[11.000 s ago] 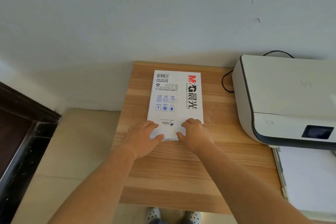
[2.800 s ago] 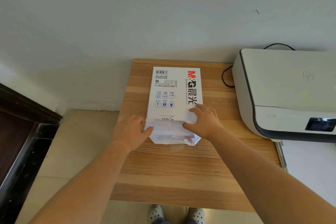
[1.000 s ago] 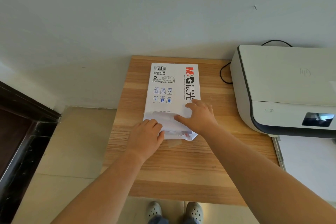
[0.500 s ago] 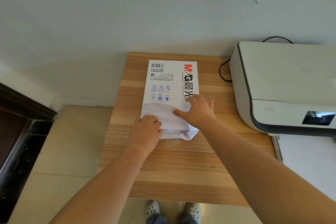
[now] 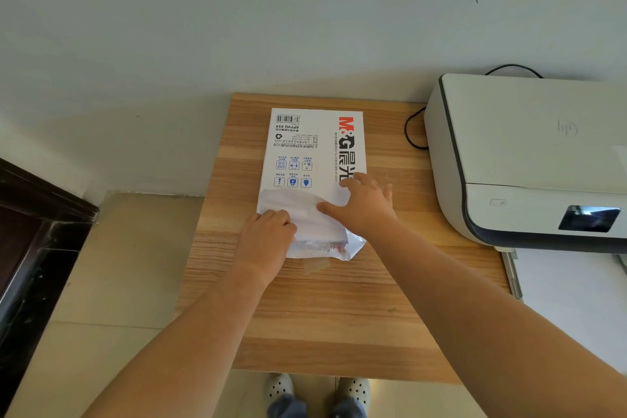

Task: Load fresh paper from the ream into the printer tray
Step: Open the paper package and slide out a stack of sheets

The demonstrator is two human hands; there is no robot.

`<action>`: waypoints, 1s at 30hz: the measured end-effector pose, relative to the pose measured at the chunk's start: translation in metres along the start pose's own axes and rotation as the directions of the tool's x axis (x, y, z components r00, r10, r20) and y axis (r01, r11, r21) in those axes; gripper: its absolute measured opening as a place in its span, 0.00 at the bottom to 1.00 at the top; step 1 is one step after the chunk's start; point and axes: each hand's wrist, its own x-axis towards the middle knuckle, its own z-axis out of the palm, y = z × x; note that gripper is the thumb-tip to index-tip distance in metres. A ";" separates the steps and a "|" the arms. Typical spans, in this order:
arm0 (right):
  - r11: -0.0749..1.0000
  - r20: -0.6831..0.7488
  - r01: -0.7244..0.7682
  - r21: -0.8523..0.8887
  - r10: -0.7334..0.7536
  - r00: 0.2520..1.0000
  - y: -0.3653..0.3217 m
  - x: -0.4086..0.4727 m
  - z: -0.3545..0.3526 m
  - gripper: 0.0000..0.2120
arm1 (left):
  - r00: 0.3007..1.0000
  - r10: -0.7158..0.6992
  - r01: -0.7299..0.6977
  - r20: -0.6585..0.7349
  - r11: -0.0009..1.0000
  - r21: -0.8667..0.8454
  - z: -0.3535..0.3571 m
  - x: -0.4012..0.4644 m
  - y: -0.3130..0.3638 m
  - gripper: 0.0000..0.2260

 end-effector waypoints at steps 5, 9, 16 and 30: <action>1.000 -0.002 0.000 0.009 0.000 1.000 0.000 -0.002 0.001 0.37 | 0.997 0.041 -0.046 0.061 0.995 0.086 -0.004 0.000 0.001 0.10; 1.000 -0.005 -0.003 0.006 0.003 1.000 0.000 0.000 0.003 0.37 | 0.991 0.118 -0.125 0.059 0.984 0.131 -0.007 -0.001 -0.002 0.11; 1.000 -0.003 -0.005 -0.005 0.005 1.000 0.000 0.002 0.004 0.37 | 0.973 0.230 -0.229 0.022 0.952 0.202 -0.003 0.000 -0.004 0.10; 1.000 0.018 0.019 0.010 -0.019 1.000 0.003 0.004 0.006 0.36 | 0.945 0.302 -0.280 -0.124 0.946 0.164 0.008 -0.006 -0.006 0.09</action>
